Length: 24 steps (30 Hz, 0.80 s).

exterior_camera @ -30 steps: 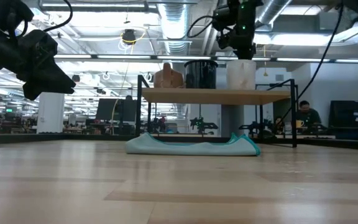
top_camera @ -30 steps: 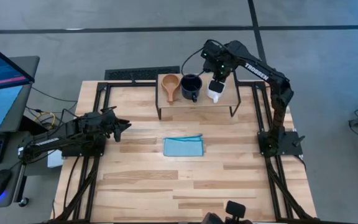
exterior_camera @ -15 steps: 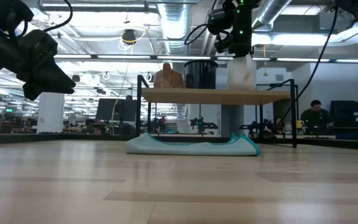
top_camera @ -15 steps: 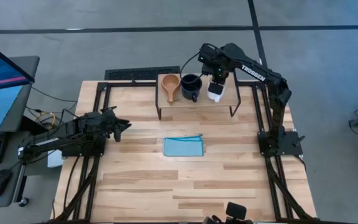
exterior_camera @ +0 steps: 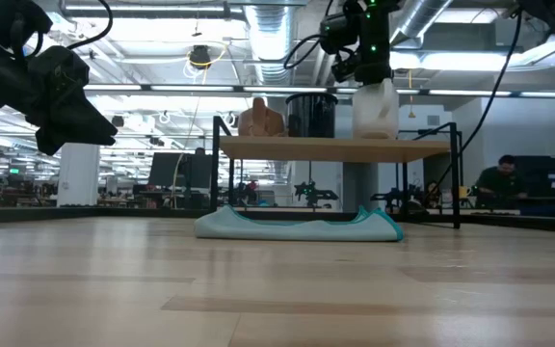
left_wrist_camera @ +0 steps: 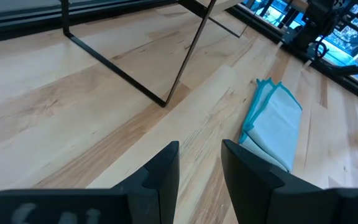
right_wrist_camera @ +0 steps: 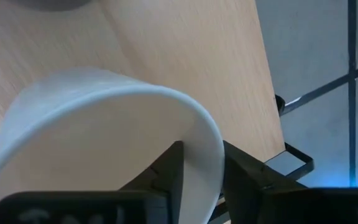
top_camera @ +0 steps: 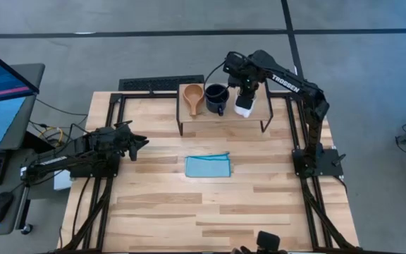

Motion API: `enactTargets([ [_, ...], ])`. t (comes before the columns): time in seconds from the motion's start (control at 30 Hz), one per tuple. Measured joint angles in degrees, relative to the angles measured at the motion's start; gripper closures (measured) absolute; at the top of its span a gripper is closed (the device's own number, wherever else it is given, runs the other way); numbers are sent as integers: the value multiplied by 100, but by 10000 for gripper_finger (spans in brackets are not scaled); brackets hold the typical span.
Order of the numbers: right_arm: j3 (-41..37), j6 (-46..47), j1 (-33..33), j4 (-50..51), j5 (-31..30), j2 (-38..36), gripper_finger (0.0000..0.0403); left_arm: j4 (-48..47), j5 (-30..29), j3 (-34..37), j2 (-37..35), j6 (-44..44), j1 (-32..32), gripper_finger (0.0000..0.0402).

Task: Stack small to large cups/mugs on shelf
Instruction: Put the white mug on the shelf

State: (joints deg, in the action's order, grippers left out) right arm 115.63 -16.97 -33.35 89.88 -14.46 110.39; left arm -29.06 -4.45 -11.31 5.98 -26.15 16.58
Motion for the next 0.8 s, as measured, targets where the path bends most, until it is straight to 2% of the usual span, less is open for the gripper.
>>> enactTargets([
  [0.4,603,-61,-12,14,-31,2,280,0,-2,-1,0,2,0,292],
  [0.8,645,57,-21,14,-39,-2,283,0,-2,0,0,0,-2,292],
])
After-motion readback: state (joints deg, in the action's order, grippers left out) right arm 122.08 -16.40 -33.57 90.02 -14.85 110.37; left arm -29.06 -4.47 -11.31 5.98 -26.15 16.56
